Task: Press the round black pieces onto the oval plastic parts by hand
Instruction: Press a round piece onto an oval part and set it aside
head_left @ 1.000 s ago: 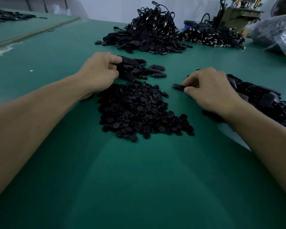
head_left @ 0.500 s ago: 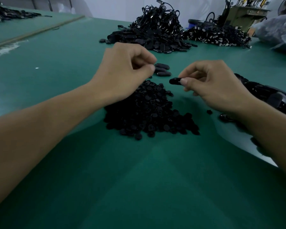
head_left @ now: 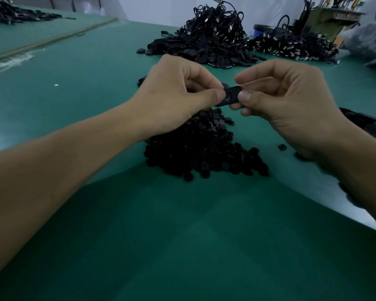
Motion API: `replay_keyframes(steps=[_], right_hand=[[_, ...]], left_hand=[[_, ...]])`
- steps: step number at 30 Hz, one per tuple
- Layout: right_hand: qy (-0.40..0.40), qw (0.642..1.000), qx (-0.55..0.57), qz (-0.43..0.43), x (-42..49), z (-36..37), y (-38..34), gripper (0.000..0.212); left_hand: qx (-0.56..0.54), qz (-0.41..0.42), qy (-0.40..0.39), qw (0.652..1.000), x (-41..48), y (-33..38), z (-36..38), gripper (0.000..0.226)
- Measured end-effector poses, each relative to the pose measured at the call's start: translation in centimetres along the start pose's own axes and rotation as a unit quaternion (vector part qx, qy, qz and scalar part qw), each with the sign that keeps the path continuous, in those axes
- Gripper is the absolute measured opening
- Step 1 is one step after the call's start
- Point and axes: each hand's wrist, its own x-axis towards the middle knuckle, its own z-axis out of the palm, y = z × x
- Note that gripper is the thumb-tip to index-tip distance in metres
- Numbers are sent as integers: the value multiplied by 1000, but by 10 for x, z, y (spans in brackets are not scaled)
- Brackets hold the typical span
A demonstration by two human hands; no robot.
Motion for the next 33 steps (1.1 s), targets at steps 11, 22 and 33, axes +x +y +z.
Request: replay_keyframes(steps=[11,22,33], right_hand=[[85,995,-10,-41,-2,4,-3,29],[1,935,-356,-8,1,2,13,11],[-40,915,-399,42,6,3,21,11]], left_hand=[[-52,3,-37,998,-4,7,3,12],[-50,25,72,996,-1,5,0,11],[-70,0,106,992,0,10,2,8]])
